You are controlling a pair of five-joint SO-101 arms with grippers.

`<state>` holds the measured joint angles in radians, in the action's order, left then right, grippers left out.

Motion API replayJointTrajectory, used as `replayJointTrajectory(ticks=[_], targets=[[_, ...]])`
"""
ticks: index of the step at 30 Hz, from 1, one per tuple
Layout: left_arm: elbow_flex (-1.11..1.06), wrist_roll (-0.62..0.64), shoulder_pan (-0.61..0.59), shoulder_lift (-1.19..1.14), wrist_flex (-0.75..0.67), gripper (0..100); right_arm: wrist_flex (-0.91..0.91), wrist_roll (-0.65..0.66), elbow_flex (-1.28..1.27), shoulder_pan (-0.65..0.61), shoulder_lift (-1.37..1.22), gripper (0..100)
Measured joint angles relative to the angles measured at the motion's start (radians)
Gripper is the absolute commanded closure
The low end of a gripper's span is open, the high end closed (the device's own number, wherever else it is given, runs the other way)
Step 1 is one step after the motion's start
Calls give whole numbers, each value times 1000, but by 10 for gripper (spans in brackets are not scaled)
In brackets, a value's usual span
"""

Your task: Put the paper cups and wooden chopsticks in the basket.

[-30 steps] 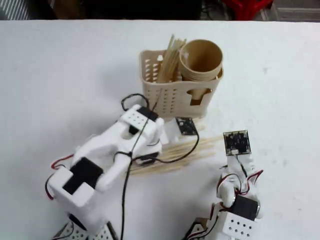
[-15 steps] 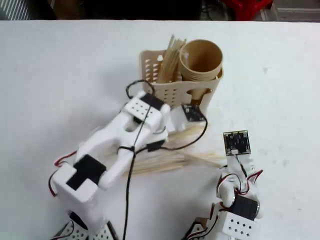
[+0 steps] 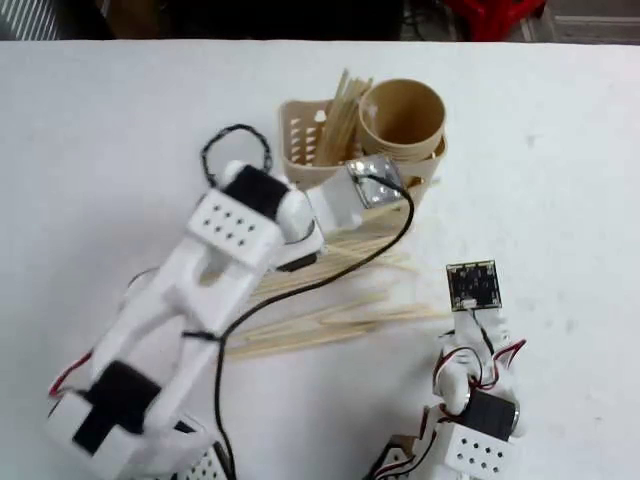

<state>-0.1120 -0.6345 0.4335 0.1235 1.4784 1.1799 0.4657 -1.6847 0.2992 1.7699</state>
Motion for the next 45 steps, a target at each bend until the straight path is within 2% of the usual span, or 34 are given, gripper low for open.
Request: replayJointTrajectory(ticks=[8,16,28,37,43,45], targets=[[0,81,-17,259,-40,979,0,0,0,0,0,900],[0,187,-89,420,-198,978,0,0,0,0,0,900],[-28,422,-94,428,-706,979,0,0,0,0,0,900],[-354,496,-87,427,-1175,976,0,0,0,0,0,900],[-459,566,-89,427,-1255,974,0,0,0,0,0,900],[-466,569,-89,427,-1258,938,0,0,0,0,0,900]])
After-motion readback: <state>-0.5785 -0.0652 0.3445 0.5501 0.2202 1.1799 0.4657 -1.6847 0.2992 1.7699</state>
